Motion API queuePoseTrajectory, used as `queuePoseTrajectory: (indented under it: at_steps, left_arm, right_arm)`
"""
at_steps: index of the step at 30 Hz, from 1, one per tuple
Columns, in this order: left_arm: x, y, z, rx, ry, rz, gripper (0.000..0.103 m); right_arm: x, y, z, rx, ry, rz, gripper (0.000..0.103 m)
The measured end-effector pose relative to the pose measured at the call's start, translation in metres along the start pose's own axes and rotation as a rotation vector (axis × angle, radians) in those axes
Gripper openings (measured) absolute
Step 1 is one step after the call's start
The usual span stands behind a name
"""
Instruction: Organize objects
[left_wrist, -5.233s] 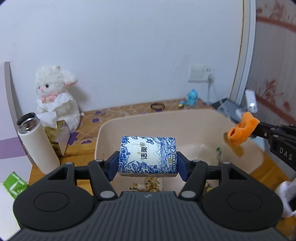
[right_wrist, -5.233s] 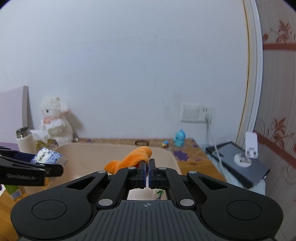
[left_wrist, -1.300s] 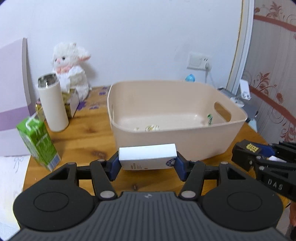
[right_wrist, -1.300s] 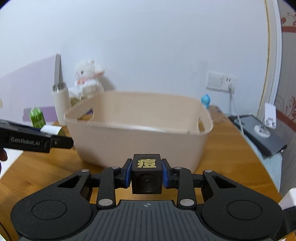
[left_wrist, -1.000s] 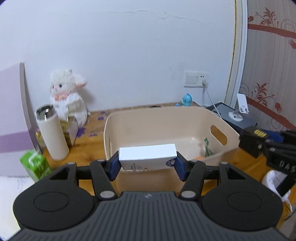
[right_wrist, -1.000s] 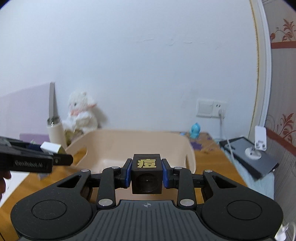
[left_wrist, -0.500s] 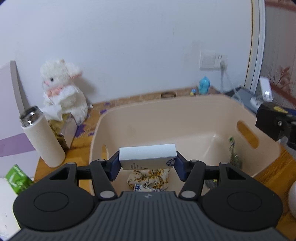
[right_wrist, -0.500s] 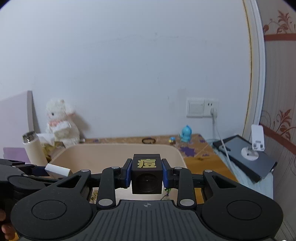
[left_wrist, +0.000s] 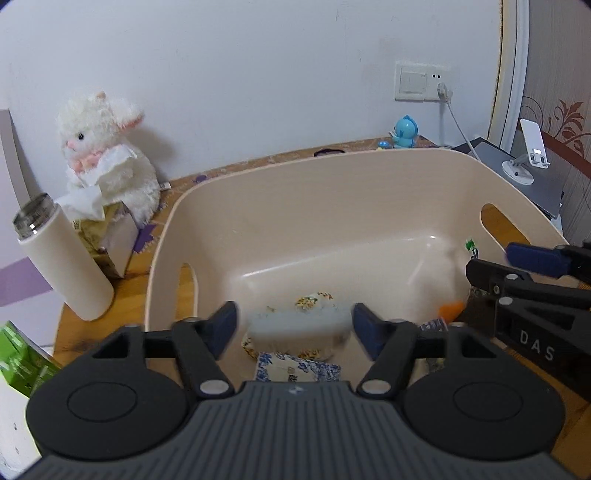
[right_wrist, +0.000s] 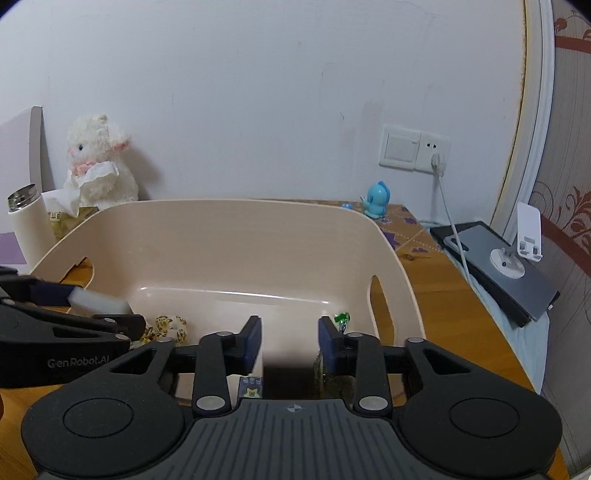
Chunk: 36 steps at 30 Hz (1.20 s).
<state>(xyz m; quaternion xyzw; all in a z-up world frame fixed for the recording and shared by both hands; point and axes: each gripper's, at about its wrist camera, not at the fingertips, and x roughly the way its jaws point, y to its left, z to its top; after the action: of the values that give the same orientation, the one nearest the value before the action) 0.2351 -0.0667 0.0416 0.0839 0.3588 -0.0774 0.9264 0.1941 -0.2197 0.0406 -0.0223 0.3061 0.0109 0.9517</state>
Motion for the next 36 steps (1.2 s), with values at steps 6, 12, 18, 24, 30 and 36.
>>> queuePoseTrajectory:
  at_steps: [6, 12, 18, 24, 30, 36]
  left_arm:
    - [-0.017, 0.003, 0.002, -0.031, 0.003, -0.012, 0.081]
    - [-0.047, 0.002, -0.007, -0.050, -0.038, -0.021, 0.085]
    - [-0.081, 0.001, -0.027, -0.068, -0.076, -0.027, 0.086]
    - [-0.113, 0.003, -0.048, -0.076, -0.115, -0.026, 0.092]
    - [-0.134, 0.005, -0.075, -0.080, -0.125, -0.040, 0.094]
    - [-0.149, 0.007, -0.098, -0.093, -0.129, -0.041, 0.094]
  right_arm:
    - [-0.025, -0.001, 0.003, -0.027, -0.041, -0.012, 0.072]
    - [-0.055, -0.006, -0.002, 0.025, -0.043, 0.022, 0.080]
    - [-0.084, -0.004, -0.019, 0.050, -0.064, 0.041, 0.086]
    - [-0.110, -0.006, -0.038, 0.085, -0.070, 0.063, 0.089]
    - [-0.126, -0.006, -0.068, 0.090, -0.078, 0.066, 0.089]
    - [-0.136, -0.003, -0.094, 0.070, -0.063, 0.075, 0.089]
